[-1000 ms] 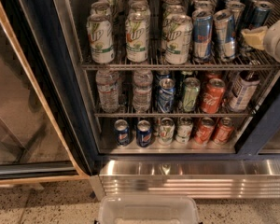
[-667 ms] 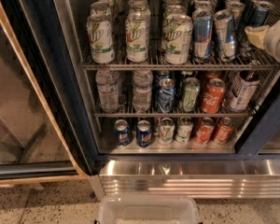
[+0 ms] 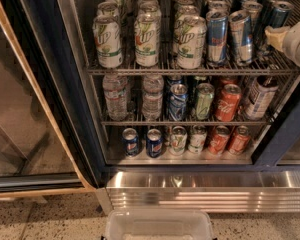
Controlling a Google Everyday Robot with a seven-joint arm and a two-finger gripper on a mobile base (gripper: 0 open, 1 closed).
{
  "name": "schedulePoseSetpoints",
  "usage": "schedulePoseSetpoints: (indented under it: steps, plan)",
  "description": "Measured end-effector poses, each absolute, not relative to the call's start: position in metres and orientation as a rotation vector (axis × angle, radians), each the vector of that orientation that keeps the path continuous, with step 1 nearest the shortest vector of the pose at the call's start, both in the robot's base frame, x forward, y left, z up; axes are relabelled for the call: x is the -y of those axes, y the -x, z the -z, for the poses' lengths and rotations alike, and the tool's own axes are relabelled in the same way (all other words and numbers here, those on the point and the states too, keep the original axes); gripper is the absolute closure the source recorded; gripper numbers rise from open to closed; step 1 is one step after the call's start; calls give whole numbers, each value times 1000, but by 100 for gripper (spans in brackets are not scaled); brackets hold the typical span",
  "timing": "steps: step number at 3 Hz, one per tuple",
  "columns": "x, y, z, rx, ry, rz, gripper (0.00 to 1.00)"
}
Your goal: Pick redbull can from top shelf of fridge
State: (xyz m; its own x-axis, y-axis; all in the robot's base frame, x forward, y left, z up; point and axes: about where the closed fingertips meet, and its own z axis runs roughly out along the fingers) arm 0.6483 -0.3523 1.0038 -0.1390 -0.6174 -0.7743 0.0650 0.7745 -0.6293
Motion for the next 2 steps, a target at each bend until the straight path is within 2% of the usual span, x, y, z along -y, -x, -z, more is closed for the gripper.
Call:
schedulePoseSetpoints:
  steps: [2]
  plan:
    - [353, -681, -1006, -1600, 467, 609, 46]
